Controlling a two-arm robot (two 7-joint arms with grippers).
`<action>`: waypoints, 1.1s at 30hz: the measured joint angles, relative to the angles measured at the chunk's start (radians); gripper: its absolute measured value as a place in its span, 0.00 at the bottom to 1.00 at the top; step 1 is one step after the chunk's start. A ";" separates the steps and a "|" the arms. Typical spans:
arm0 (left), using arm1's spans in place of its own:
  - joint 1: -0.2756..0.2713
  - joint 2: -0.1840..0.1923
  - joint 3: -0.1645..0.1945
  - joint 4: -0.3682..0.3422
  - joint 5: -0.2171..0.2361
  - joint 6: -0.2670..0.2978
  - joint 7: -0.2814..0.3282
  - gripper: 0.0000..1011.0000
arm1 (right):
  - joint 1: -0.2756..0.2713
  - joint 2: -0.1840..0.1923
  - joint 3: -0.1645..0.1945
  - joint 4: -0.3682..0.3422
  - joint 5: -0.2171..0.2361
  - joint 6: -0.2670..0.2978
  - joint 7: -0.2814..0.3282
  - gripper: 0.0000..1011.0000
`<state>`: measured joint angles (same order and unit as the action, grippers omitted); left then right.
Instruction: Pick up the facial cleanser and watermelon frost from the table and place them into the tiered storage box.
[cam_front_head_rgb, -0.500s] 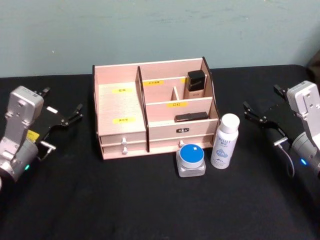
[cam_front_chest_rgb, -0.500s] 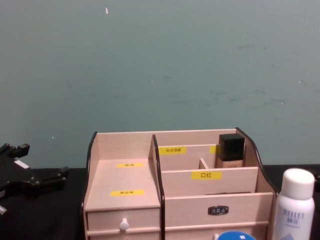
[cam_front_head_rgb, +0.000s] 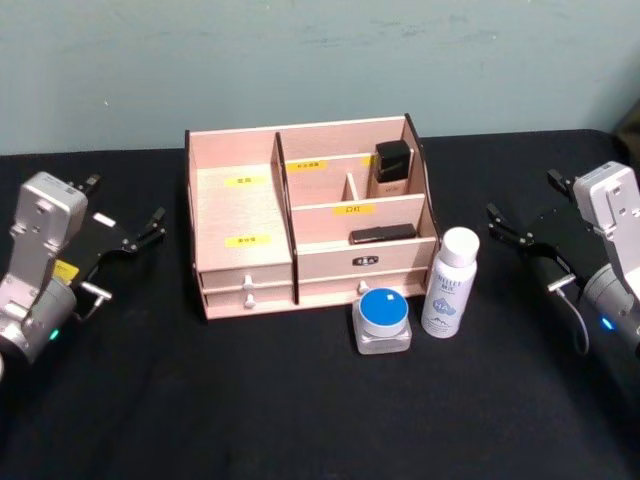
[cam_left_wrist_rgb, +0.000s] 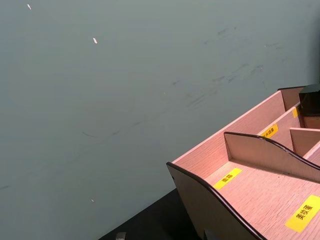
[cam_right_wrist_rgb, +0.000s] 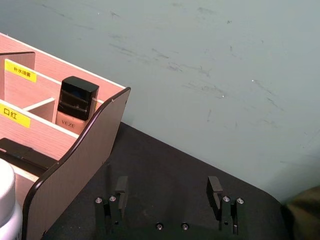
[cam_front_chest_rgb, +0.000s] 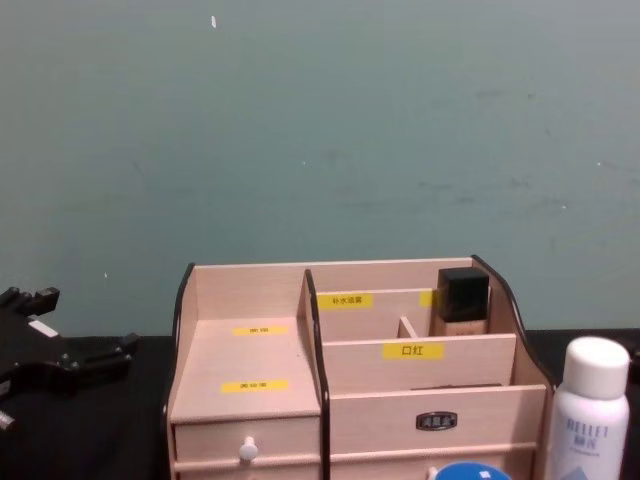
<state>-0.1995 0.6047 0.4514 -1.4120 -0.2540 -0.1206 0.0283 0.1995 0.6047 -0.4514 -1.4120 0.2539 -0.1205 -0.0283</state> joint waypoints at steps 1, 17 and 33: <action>0.000 0.000 0.000 0.000 0.000 0.000 0.000 1.00 | 0.000 0.000 0.000 0.000 0.000 0.000 0.000 0.99; 0.000 0.000 0.000 0.000 0.000 0.000 0.000 1.00 | 0.000 0.000 0.000 0.000 0.000 0.000 0.000 0.99; 0.000 0.000 0.000 0.000 0.000 0.000 0.000 1.00 | 0.001 -0.002 0.001 0.001 0.000 0.000 0.002 0.99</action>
<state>-0.1995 0.6047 0.4514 -1.4120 -0.2539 -0.1206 0.0283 0.2000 0.6029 -0.4499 -1.4110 0.2540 -0.1205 -0.0265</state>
